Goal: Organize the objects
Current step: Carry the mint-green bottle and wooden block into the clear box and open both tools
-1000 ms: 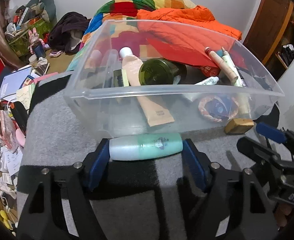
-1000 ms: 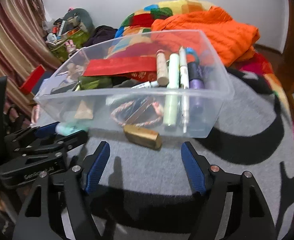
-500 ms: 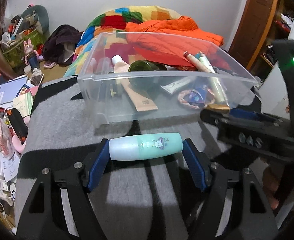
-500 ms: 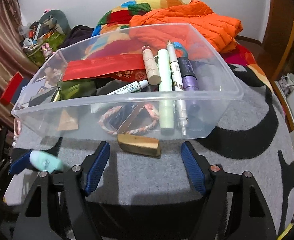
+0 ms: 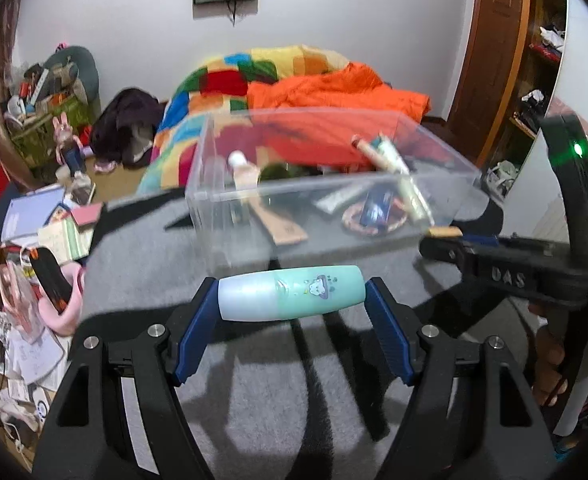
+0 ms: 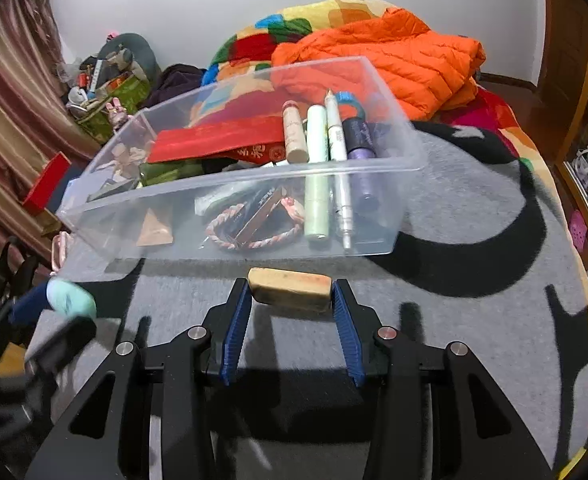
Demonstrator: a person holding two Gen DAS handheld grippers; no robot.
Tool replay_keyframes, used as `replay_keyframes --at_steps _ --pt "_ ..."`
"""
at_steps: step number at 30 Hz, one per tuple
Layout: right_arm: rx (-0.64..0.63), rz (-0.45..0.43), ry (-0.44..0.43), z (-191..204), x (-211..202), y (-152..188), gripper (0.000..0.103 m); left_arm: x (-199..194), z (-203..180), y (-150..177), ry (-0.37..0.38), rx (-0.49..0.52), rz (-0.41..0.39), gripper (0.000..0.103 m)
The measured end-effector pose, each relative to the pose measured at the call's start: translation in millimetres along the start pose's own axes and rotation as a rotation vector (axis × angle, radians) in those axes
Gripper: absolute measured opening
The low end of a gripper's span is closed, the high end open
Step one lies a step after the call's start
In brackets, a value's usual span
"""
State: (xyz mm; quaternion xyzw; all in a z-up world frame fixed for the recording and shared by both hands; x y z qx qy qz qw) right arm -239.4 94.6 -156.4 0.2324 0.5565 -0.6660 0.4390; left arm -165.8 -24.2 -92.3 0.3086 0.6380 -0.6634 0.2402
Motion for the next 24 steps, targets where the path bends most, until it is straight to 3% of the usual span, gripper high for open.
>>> replay_keyframes --at_steps 12,16,20,24 --pt "-0.096 -0.173 -0.096 22 -59 -49 0.038 7 4 -56 -0.008 -0.039 -0.047 0.073" --pt "-0.129 -0.165 -0.103 25 -49 -66 0.038 22 4 -68 -0.016 -0.035 -0.029 0.073" --pt "-0.133 -0.098 -0.111 23 -21 -71 0.038 39 5 -74 -0.019 -0.028 0.005 0.073" --pt "-0.147 -0.059 -0.113 23 -4 -71 0.039 55 4 -73 0.017 -0.045 0.044 0.073"
Point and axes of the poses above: each gripper's, at about its wrist camera, not at the fingertips, and x roughly the way its jaws point, z to its left, y to its underside, the point moved 10 cm from there along x, roughly the way its jaws point, and after that the axes turned 3 degrees about x, right-handed, at the moved point
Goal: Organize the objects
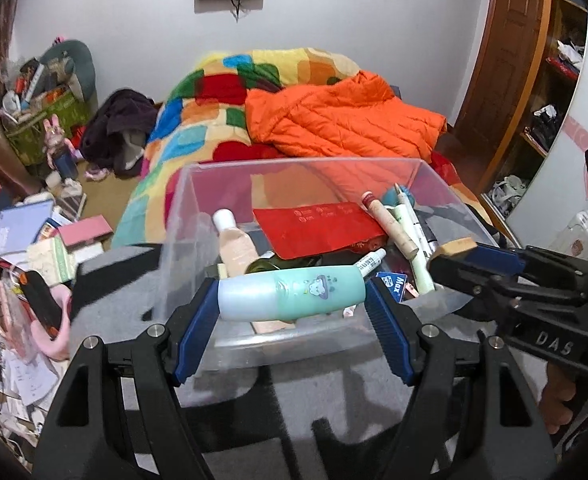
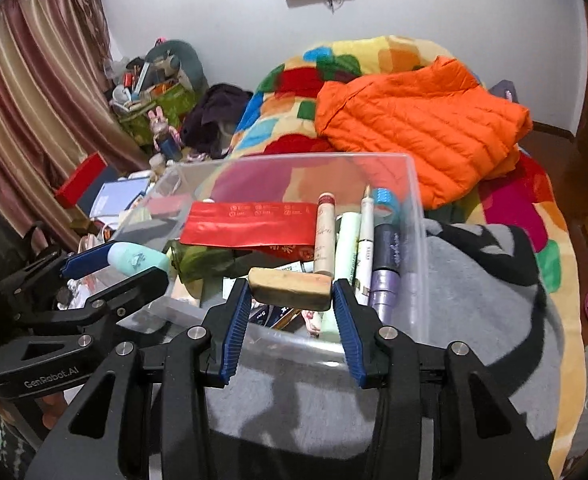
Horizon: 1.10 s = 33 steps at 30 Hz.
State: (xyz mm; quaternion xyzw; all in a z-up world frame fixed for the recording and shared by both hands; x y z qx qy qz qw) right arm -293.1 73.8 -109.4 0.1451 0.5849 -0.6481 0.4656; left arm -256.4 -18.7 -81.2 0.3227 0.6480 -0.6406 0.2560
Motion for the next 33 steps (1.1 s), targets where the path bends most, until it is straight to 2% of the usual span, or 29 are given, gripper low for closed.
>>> replay_keyframes --at_steps 2,4,6,17,19,22,27,33 --pt "-0.030 0.012 0.000 3 1 1 0.040 3 -2 2 0.024 -0.013 0.004 0.073" --pt "-0.042 0.018 -0.036 6 -2 1 0.047 1 -2 3 0.029 -0.013 -0.003 0.073" --pt "-0.053 0.002 -0.042 6 -8 0 0.050 -3 -4 3 0.027 0.000 -0.011 0.074" --pt "-0.095 -0.064 -0.077 15 -51 5 0.053 -55 -16 9 0.025 0.061 -0.125 0.076" --pt "-0.115 -0.095 -0.069 18 -61 7 0.063 -66 -17 9 0.021 0.067 -0.161 0.083" --pt "-0.148 -0.160 -0.055 26 -79 12 0.071 -84 -18 11 0.010 0.068 -0.223 0.090" --pt "-0.164 -0.228 -0.045 34 -98 21 0.084 -102 -18 18 -0.004 0.063 -0.286 0.096" --pt "-0.167 -0.241 -0.022 35 -99 32 0.086 -105 -22 34 0.001 0.058 -0.289 0.098"
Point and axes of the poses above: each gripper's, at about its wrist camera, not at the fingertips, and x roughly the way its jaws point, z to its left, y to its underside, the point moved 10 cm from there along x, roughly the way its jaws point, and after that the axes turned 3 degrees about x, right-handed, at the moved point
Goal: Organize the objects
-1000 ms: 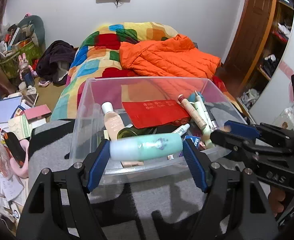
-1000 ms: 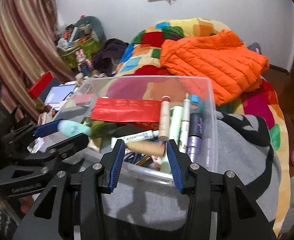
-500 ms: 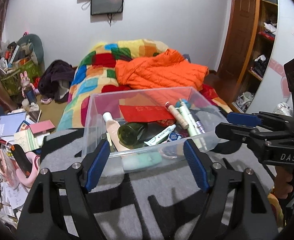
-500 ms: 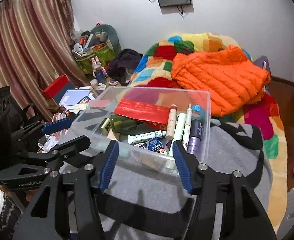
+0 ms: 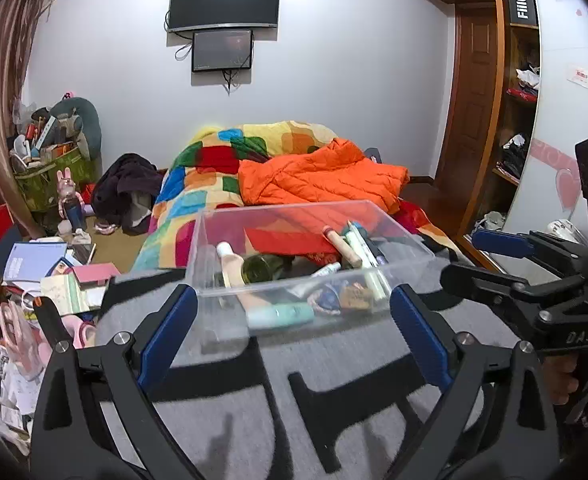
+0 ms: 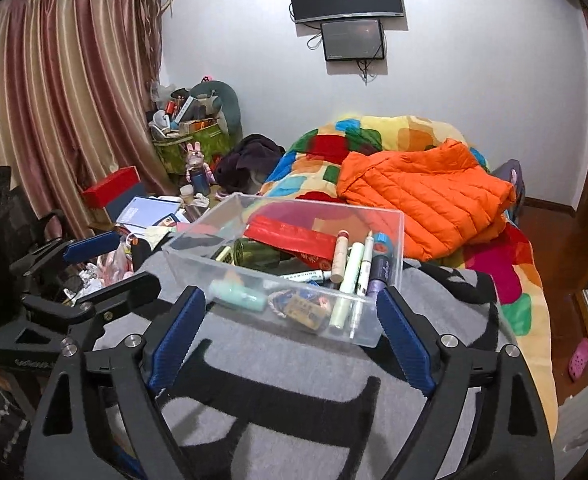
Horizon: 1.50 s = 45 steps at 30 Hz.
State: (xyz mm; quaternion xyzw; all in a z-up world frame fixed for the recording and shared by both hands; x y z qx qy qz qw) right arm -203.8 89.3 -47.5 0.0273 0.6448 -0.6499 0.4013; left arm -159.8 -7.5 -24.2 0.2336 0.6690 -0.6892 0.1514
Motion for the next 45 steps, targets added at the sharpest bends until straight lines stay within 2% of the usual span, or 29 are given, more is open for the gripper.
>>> replay_keyframes --at_steps 12,45 --pt "0.026 0.019 -0.008 -2 3 17 0.086 3 -1 18 -0.001 -0.023 0.032 0.098" --pt "0.047 0.015 -0.013 -3 0 17 0.086 5 -3 17 0.007 -0.027 0.037 0.098"
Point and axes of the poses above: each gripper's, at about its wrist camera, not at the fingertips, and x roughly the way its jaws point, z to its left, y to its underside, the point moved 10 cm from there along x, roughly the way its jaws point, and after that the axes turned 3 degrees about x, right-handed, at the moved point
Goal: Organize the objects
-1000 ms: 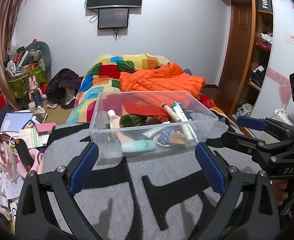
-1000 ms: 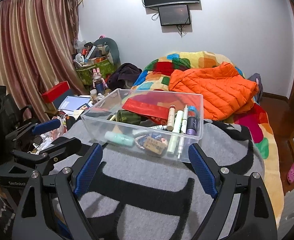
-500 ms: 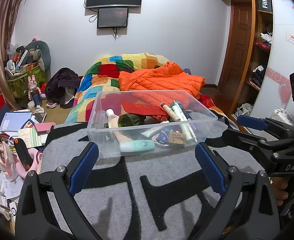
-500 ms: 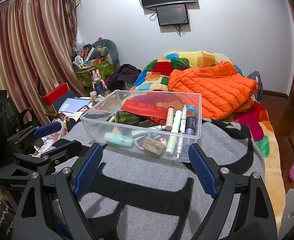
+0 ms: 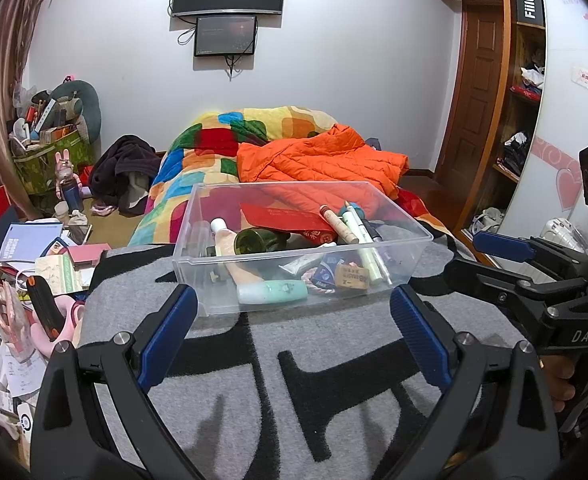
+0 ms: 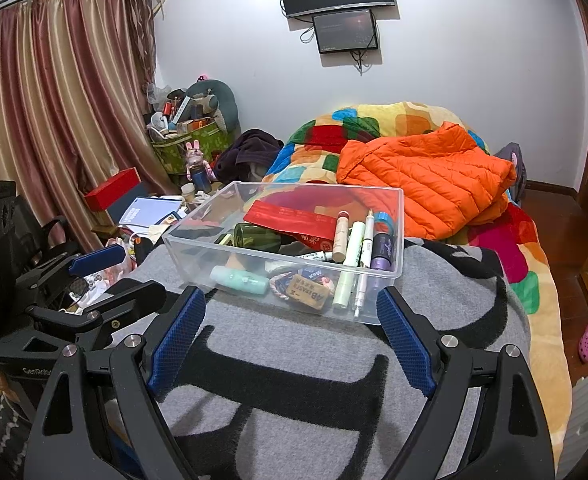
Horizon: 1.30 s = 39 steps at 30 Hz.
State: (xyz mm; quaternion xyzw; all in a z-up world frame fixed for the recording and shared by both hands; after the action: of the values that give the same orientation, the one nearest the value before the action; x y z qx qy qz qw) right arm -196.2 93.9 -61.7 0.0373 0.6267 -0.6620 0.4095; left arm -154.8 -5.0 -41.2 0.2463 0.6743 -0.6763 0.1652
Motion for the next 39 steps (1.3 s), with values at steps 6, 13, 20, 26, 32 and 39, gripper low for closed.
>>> replay_keyframes --at_steps 6,13,20,26,32,39 --pt "0.000 0.000 -0.002 0.7 -0.7 0.0 0.086 -0.1 -1.9 -0.1 0.005 -0.001 -0.002 0.098" --pt "-0.001 0.000 -0.004 2.9 -1.8 -0.2 0.086 0.7 -5.2 0.1 0.010 -0.003 0.000 0.098" --pt "0.010 0.001 -0.005 3.1 -1.9 0.0 0.086 0.7 -6.2 0.6 0.005 0.000 -0.002 0.098" --pt "0.020 0.002 -0.007 1.1 -0.7 0.5 0.086 2.7 -5.8 1.8 0.011 -0.004 0.011 0.099" --pt "0.015 0.004 -0.008 1.2 0.0 0.4 0.086 4.4 -4.1 2.4 0.016 -0.011 0.020 0.099" --pt "0.013 0.012 -0.011 4.2 3.6 3.9 0.086 6.2 -5.3 4.4 0.032 -0.012 0.036 0.099"
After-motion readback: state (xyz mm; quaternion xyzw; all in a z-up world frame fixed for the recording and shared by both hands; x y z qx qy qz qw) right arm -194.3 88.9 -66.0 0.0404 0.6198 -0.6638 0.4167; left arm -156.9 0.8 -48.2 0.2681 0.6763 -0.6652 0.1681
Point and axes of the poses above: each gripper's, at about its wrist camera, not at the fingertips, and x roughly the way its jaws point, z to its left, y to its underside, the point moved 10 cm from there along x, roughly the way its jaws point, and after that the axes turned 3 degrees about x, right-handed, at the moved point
